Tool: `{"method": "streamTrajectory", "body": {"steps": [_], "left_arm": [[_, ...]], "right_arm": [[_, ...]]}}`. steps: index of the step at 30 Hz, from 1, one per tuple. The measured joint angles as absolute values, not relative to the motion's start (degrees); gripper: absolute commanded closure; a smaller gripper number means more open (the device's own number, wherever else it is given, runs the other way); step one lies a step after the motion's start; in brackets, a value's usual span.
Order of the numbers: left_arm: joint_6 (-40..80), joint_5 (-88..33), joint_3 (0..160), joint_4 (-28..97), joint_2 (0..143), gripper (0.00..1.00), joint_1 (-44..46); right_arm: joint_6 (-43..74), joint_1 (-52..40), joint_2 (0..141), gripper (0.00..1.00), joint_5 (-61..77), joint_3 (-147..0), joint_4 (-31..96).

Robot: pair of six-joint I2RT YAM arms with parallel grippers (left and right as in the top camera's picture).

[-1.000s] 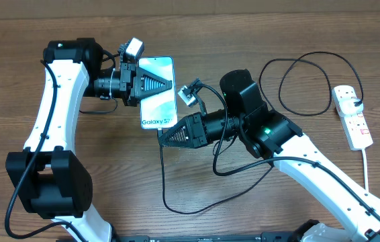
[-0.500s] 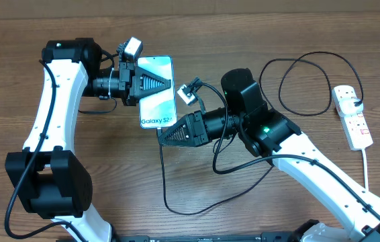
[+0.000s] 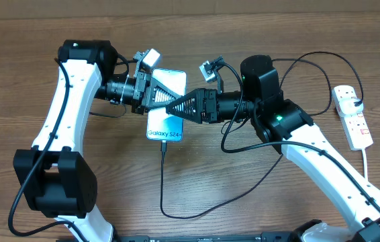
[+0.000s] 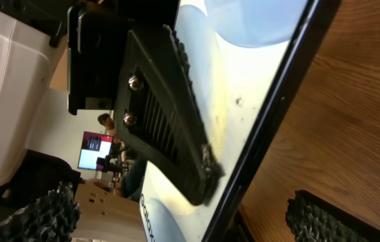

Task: Plug charger to phone and switch on socket
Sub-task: 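Lower the phone with the left gripper while pressing the plug in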

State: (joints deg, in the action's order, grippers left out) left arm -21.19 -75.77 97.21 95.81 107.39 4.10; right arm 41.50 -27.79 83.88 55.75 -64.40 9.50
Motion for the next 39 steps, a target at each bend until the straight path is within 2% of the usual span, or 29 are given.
{"method": "streamTrajectory", "body": {"steps": [4, 5, 7, 16, 20, 27, 32, 38, 39], "left_arm": [[-21.19, -75.57, 97.21, 95.31, 107.39, 0.96, 4.10], [-21.21, -75.59, 97.21, 95.02, 107.39, 0.96, 4.10], [-21.23, -75.88, 97.19, 94.54, 107.39, 0.96, 4.10], [-21.34, -80.40, 97.21, 94.11, 107.39, 0.96, 4.10], [-21.34, -82.19, 97.21, 94.11, 107.39, 0.96, 4.10], [-21.34, -83.53, 97.21, 93.71, 107.39, 0.96, 4.29], [-21.34, -84.84, 97.19, 92.42, 107.39, 0.96, 4.99], [-21.34, -86.13, 97.21, 91.20, 107.39, 0.96, 5.19], [-21.34, -86.21, 97.21, 90.96, 107.39, 0.96, 5.19]], "right_arm": [[40.62, -27.79, 83.88, 0.41, 56.84, -64.47, 9.61], [40.47, -27.79, 83.88, 0.45, 57.08, -64.49, 9.65], [40.86, -27.79, 83.88, 0.49, 57.39, -64.51, 10.00], [43.88, -27.79, 83.90, 0.51, 58.98, -64.51, 8.62], [44.49, -27.79, 83.90, 0.62, 59.66, -64.51, 8.49], [45.91, -27.79, 83.90, 0.63, 59.83, -64.51, 6.50], [48.12, -27.79, 83.90, 0.76, 59.88, -64.51, 4.25], [49.39, -27.73, 83.92, 0.79, 60.82, -64.51, 4.69], [49.50, -27.75, 83.92, 0.82, 61.25, -64.51, 5.06]]}}
